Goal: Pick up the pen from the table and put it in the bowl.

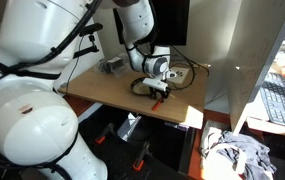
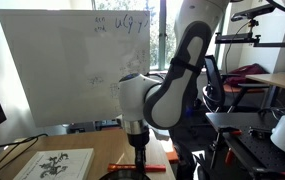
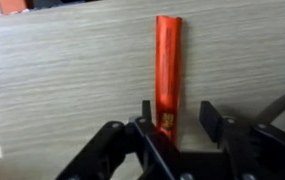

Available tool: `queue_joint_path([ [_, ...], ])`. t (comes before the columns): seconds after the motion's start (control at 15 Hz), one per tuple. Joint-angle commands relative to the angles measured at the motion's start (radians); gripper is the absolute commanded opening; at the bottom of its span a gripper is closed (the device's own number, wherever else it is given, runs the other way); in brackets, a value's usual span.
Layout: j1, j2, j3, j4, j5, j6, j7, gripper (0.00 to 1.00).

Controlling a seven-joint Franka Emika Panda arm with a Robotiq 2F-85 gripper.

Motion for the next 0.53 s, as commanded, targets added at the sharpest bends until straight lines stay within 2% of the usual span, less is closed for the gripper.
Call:
queue_joint_path([
  [0.0,-0.012,0.013,0.006,0.032,0.018,-0.038,-0.026,0.27],
  [0.2,-0.022,0.011,0.013,0.028,0.025,-0.031,-0.031,0.04],
  [0.27,-0.029,0.010,0.018,0.022,0.030,-0.025,-0.037,0.00],
  [0.47,-0.028,0.010,0.011,0.019,0.024,-0.028,-0.031,0.00],
])
